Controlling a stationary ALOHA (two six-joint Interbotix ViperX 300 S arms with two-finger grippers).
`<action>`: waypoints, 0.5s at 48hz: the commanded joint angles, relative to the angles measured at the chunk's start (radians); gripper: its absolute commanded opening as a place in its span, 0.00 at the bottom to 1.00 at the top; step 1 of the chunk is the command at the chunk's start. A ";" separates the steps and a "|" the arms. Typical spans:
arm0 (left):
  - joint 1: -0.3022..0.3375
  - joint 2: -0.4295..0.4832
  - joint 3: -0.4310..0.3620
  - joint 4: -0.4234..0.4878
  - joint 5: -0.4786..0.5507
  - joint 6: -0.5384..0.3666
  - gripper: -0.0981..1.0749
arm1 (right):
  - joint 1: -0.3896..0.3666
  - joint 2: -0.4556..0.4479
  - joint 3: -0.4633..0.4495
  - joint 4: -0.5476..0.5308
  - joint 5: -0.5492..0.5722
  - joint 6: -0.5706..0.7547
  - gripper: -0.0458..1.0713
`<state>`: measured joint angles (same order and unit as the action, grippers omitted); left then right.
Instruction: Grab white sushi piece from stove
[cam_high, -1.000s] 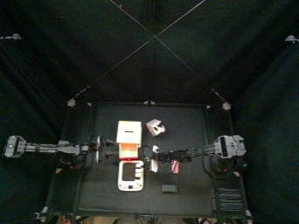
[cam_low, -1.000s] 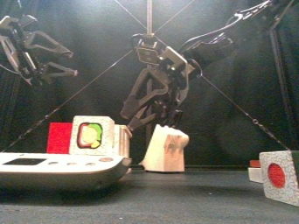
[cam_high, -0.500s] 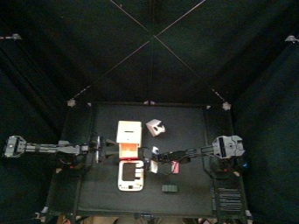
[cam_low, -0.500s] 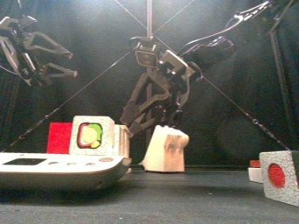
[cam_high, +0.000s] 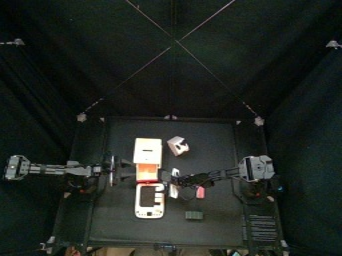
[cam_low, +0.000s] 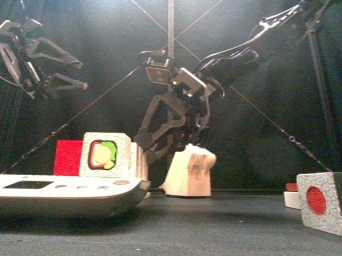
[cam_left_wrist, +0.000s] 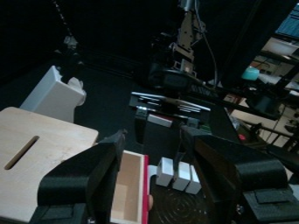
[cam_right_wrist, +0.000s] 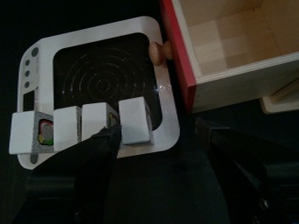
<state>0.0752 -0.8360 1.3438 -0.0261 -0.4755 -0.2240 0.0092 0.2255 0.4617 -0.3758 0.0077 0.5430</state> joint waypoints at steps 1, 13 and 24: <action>-0.002 0.002 -0.011 -0.003 -0.009 0.000 0.84 | -0.002 -0.015 -0.028 0.000 0.003 -0.002 0.92; -0.002 0.003 -0.008 -0.002 -0.009 0.000 0.84 | -0.002 -0.006 -0.029 0.002 0.005 0.002 0.91; -0.002 0.003 -0.005 -0.002 -0.009 0.000 0.84 | -0.002 -0.002 -0.031 0.003 0.005 0.002 0.91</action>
<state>0.0752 -0.8376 1.3499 -0.0276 -0.4755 -0.2240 0.0092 0.2439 0.4541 -0.3728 0.0153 0.5430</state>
